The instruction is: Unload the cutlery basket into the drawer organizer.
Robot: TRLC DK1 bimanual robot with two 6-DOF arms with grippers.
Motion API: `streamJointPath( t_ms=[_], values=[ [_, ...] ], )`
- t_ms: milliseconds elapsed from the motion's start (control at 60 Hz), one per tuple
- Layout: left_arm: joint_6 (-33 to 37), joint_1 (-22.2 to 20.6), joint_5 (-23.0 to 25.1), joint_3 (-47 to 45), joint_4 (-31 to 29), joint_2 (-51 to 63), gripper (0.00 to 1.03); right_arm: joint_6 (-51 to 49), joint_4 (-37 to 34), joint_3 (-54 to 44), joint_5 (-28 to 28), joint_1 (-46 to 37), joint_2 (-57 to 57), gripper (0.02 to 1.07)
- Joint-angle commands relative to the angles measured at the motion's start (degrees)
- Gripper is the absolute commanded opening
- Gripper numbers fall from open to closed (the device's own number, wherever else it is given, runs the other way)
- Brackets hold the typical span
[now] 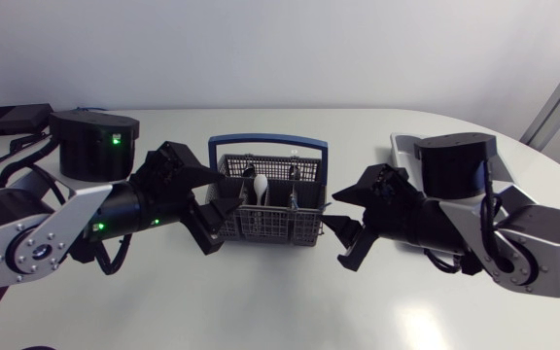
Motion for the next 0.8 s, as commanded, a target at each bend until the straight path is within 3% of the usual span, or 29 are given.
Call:
streamJointPath(
  t_ms=[0,50,283,450,783],
  values=[
    [1.28,-0.81,-0.57,-1.54,1.23,1.19,0.69,-1.57,1.95,-0.24,1.13,0.8,2.6,0.4],
    [1.28,-1.25,-0.84,-1.98,1.85,1.63,0.69,-1.83,3.27,-0.15,1.48,0.8,3.57,0.34],
    [1.28,-1.6,-0.92,-2.69,3.43,2.6,0.69,-2.19,5.46,0.02,1.66,0.8,5.77,0.31],
    [1.28,-2.21,-1.01,-3.21,4.4,3.56,0.69,-2.19,6.17,0.11,1.22,0.8,6.38,0.19],
    [1.28,-3.09,-1.89,-3.21,4.84,4.18,0.69,-1.57,6.26,1.78,1.13,0.8,7.17,0.15]
  ],
)
